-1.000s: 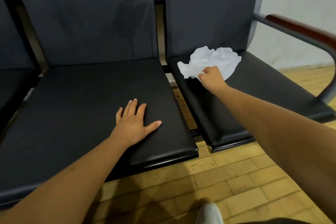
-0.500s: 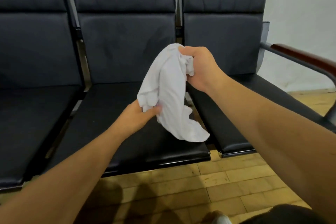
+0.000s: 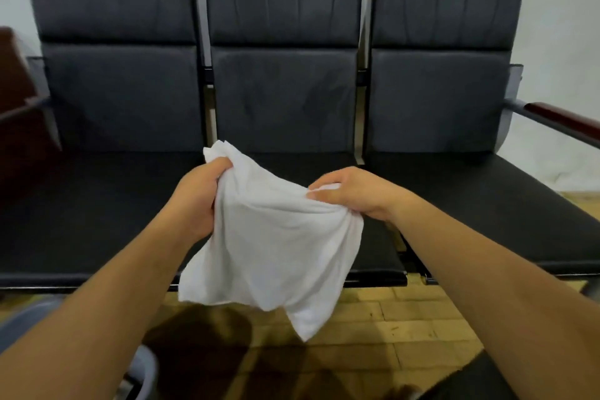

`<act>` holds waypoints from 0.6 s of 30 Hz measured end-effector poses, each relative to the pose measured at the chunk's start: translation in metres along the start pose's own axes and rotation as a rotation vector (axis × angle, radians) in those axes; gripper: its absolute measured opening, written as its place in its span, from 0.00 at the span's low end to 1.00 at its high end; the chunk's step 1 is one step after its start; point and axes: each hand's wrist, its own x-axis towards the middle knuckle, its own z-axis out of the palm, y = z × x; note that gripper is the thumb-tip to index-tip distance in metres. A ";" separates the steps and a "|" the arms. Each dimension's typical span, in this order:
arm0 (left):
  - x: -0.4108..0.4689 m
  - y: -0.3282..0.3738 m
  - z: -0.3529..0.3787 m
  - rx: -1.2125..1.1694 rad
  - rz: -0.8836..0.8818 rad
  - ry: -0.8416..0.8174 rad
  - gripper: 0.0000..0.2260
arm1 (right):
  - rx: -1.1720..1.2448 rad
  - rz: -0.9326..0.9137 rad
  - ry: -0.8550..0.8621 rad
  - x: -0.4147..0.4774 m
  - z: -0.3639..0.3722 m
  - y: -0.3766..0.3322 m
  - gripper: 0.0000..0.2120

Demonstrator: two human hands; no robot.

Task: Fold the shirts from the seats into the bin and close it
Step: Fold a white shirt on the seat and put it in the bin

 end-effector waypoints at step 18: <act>0.022 -0.017 -0.018 0.548 0.303 -0.326 0.20 | 0.052 -0.286 0.035 0.005 0.034 -0.021 0.11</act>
